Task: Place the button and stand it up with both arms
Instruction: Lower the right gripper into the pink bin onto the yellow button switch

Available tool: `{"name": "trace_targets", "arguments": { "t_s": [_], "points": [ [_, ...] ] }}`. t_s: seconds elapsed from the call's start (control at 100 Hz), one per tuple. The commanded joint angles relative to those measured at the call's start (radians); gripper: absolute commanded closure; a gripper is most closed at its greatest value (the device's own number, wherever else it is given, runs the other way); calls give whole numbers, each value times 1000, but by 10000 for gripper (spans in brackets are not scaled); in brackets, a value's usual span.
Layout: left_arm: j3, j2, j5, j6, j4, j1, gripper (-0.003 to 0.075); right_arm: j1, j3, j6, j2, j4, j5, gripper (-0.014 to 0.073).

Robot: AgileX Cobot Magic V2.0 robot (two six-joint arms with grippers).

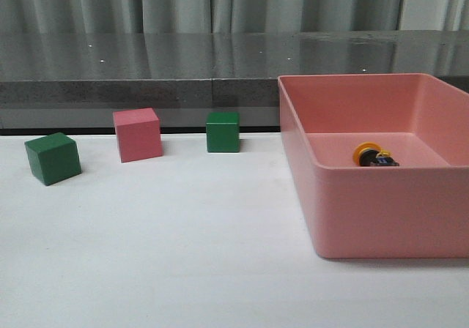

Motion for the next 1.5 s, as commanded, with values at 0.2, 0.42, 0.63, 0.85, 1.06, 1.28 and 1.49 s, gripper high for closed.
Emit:
{"name": "trace_targets", "arguments": {
  "t_s": [0.2, 0.42, 0.63, 0.85, 1.06, 1.28, 1.49],
  "points": [
    [45, -30, -75, -10, -10, 2, 740, -6, -11, 2, 12, -13, -100, 655],
    [45, -30, -75, -10, -10, 2, 740, -6, -82, 91, 16, 62, -156, 655],
    [45, -30, -75, -10, -10, 2, 740, 6, -404, 155, 142, 70, 271, 655],
    [45, -30, -75, -10, -10, 2, 740, 52, -719, 115, 449, 70, 464, 655],
    [45, -30, -75, -10, -10, 2, 740, 116, -866, 115, 779, 104, 377, 655],
    [45, -30, -75, -10, -10, 2, 740, 152, -950, 37, 1151, 85, 282, 653],
    [45, -30, -75, -10, -10, 2, 740, 155, -1043, 37, 1420, 85, 353, 447]
  ]
}}
